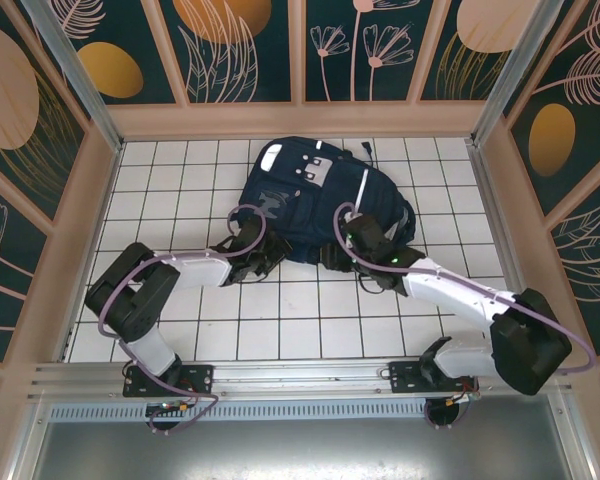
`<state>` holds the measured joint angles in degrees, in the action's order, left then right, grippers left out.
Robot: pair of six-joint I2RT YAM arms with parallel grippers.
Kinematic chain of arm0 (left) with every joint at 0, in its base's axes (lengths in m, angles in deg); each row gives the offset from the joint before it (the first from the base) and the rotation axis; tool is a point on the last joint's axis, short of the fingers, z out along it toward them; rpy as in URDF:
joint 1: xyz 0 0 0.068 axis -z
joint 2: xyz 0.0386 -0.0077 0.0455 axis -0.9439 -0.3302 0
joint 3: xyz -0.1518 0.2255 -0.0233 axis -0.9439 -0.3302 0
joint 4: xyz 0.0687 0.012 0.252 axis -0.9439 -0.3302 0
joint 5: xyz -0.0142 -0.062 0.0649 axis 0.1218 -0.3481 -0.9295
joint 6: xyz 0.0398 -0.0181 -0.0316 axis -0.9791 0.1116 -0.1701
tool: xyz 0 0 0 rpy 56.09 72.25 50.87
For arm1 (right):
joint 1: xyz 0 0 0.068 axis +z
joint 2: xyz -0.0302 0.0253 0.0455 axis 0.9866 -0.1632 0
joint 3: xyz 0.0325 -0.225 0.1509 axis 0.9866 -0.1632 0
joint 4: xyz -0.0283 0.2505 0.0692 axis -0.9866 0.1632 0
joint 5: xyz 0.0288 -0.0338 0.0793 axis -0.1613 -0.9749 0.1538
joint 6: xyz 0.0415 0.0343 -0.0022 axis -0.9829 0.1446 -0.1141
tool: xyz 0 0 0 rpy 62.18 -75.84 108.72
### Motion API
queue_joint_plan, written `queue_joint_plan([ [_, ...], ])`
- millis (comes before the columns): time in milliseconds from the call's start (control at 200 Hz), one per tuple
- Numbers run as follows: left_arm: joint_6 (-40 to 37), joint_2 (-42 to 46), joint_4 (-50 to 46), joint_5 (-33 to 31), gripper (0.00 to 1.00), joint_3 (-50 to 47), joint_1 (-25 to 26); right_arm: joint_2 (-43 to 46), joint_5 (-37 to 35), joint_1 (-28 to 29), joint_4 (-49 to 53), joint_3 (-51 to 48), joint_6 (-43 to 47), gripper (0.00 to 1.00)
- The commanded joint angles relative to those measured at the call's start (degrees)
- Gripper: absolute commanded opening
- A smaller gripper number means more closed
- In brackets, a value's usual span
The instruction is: Pack books, pencil case, and school supplies into a backpack
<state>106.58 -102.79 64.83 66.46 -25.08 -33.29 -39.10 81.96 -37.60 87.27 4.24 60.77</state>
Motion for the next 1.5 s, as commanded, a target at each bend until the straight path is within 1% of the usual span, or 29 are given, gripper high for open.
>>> queue_joint_plan([
  [0, 0.0, -1.9, 1.4, -1.7, 0.05, 3.3, -0.7, -3.3, -4.1, 3.1, -4.5, -0.7, 2.2, 0.49],
  [25, -0.2, -1.9, 0.8, -2.1, 0.0, 3.9, -0.7, -4.0, -4.4, 3.6, -4.8, -0.6, 2.5, 0.48],
  [200, -1.9, -1.3, -2.5, -4.1, 0.0, 7.5, -1.0, -10.9, -5.6, 5.3, -8.4, 0.3, 5.9, 0.43],
  [365, -2.4, -2.7, -3.6, -3.9, 0.0, 9.7, -1.1, -16.6, -5.9, 5.6, -11.2, 2.0, 7.7, 0.42],
  [570, -2.2, -3.3, -3.7, -3.3, 0.0, 10.0, -1.1, -22.0, -6.5, 5.6, -13.4, 4.9, 9.7, 0.41],
  [645, -2.1, -3.3, -3.6, -3.3, 0.0, 10.0, -1.1, -24.0, -7.1, 5.6, -14.0, 6.2, 10.5, 0.38],
  [916, -1.6, -3.8, -2.9, -2.2, 0.0, 9.7, -1.1, -29.7, -9.0, 5.6, -14.6, 10.8, 12.1, 0.37],
  [1061, -1.4, -3.8, -2.7, -1.7, 0.0, 9.5, -1.1, -32.4, -9.7, 5.6, -14.6, 12.3, 11.5, 0.3],
  [1146, -1.3, -3.7, -2.4, -1.4, 0.0, 9.5, -1.1, -33.6, -10.1, 5.6, -14.4, 13.0, 10.9, 0.19],
  [1216, -1.2, -3.6, -2.6, -1.6, 0.0, 9.6, -1.1, -33.9, -10.9, 5.7, -13.9, 13.2, 10.6, 0.07],
  [1286, -1.4, -3.4, -2.9, -2.0, 0.0, 9.5, -1.1, -33.2, -12.0, 5.7, -13.5, 12.9, 10.1, 0.0],
  [1496, -1.3, -2.6, -3.9, -3.6, 0.0, 8.9, -1.9, -29.3, -14.1, 5.7, -11.0, 11.2, 7.3, 0.0],
])
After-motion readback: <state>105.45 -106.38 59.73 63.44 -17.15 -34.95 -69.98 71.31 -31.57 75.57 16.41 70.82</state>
